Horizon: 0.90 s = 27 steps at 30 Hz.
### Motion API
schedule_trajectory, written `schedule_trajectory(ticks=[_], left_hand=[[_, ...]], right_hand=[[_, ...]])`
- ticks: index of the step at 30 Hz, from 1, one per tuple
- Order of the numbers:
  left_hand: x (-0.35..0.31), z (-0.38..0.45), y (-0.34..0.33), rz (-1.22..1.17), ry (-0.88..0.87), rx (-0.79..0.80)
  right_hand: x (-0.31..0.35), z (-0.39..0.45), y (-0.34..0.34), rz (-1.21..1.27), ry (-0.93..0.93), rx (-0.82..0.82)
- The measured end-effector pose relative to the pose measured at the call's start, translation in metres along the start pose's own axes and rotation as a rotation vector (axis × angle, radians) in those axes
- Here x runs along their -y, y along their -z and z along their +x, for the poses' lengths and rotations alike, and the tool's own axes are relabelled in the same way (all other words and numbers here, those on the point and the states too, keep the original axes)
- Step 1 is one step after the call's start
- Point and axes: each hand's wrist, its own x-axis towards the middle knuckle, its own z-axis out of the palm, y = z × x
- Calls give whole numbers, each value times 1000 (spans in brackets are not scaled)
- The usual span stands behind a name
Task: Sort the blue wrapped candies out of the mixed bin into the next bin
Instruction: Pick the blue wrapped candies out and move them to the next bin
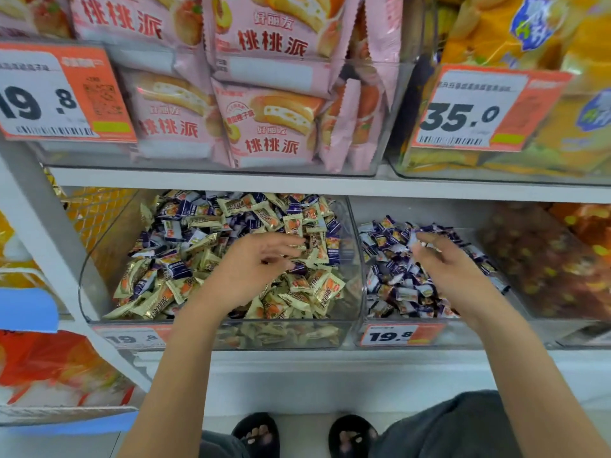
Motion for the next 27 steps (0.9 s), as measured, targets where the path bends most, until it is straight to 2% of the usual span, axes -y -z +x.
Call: schedule_trajectory(ticks=[6, 8, 11, 14, 17, 19, 21, 24, 27], left_hand=[[10, 3, 11, 146, 24, -229], [14, 2, 15, 212, 36, -243], [21, -1, 20, 307, 87, -233], [27, -4, 28, 394, 137, -250], [32, -4, 30, 479, 159, -232], [37, 0, 27, 564, 122, -224], [39, 3, 24, 634, 115, -220], [39, 2, 25, 627, 150, -190], [39, 0, 27, 593, 94, -160]], right_hand=[[34, -7, -36, -47, 431, -198], [49, -3, -63, -76, 527, -146], [63, 15, -109, -268, 611, 52], [65, 39, -144, -464, 554, 215], [63, 51, -160, -588, 511, 209], [61, 51, -161, -593, 518, 226], [61, 47, -158, -549, 529, 333], [56, 28, -149, -434, 492, 495], [49, 9, -137, -420, 477, 518]])
